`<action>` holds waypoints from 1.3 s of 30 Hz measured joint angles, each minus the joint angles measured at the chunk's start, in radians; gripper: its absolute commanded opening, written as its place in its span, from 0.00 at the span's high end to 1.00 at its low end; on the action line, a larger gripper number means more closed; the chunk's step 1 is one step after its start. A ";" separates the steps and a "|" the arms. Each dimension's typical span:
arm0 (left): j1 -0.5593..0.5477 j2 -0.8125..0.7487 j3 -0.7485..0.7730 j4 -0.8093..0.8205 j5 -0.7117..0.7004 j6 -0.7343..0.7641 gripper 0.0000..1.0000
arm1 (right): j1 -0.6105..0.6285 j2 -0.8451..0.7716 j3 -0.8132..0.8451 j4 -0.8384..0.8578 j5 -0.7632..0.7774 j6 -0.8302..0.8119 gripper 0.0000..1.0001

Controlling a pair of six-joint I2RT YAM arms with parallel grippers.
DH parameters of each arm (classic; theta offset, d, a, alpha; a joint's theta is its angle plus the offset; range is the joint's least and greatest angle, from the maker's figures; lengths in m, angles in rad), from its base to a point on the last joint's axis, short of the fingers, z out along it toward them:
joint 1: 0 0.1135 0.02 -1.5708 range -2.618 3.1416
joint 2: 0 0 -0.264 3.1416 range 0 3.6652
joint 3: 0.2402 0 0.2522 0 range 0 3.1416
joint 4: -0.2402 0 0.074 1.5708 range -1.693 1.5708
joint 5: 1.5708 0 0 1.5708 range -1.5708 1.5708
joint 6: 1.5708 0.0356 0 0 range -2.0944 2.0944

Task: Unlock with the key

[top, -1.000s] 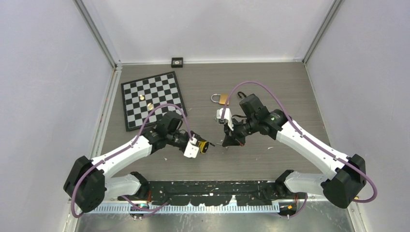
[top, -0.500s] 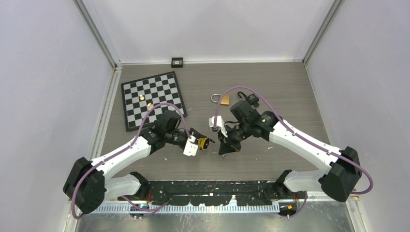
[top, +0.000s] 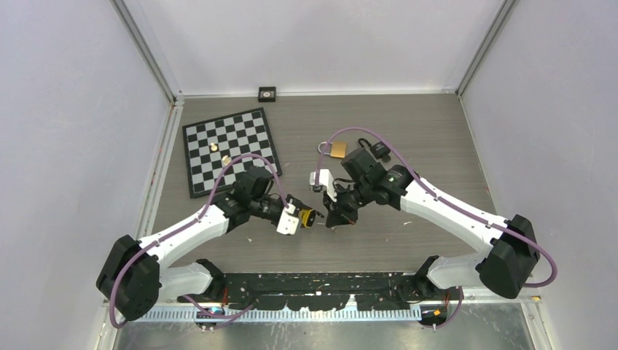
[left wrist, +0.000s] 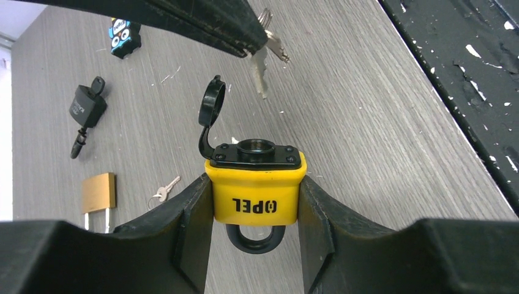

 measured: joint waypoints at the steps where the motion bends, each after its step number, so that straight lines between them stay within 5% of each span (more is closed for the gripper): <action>1: 0.000 0.002 0.000 -0.002 0.002 -0.006 1.00 | 0.002 0.002 0.000 0.004 0.011 0.002 1.00; 20: 0.081 0.116 0.044 -0.053 0.282 -0.173 1.00 | 0.233 -0.061 0.000 0.002 0.407 -0.203 1.00; 39: 0.089 0.212 0.127 -0.152 0.308 -0.188 1.00 | 0.441 -0.028 0.035 -0.022 0.741 -0.319 0.99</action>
